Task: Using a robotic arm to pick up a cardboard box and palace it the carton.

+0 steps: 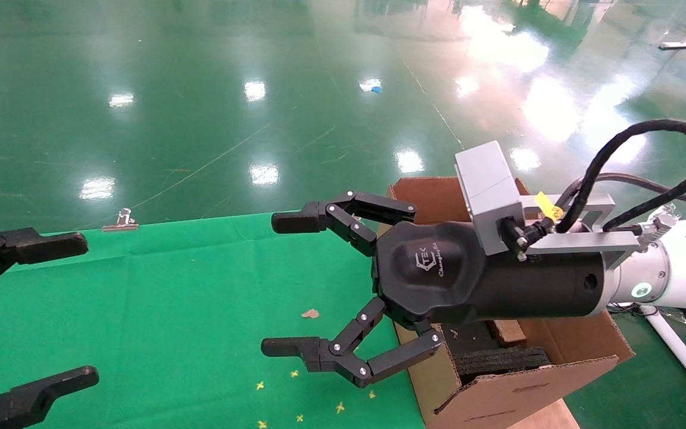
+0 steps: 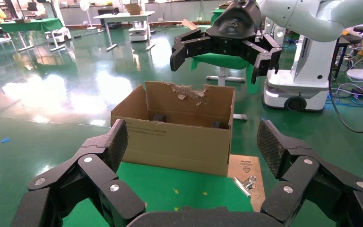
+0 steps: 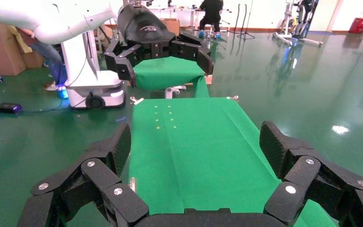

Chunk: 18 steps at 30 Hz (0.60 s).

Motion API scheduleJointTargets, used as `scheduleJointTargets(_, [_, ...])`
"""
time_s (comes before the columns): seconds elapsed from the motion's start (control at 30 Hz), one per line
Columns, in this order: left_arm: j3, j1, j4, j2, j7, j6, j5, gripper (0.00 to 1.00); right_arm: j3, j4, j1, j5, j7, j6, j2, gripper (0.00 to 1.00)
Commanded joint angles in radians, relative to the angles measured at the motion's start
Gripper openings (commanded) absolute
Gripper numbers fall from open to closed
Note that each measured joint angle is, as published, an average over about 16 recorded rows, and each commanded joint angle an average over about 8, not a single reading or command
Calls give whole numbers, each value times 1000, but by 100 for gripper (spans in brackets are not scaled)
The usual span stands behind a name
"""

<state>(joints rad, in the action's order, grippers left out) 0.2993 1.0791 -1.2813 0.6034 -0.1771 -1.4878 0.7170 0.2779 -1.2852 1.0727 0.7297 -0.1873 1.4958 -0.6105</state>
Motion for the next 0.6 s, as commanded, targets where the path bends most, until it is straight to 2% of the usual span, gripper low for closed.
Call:
scheduleJointTargets(0.03, [0,0,0,0,0,0,0,100,1,0,1,0,0,0,0,100])
scheduleJointTargets(0.6, [0,0,0,0,0,0,0,100,2,2,2,1,-1,-1,-1,100])
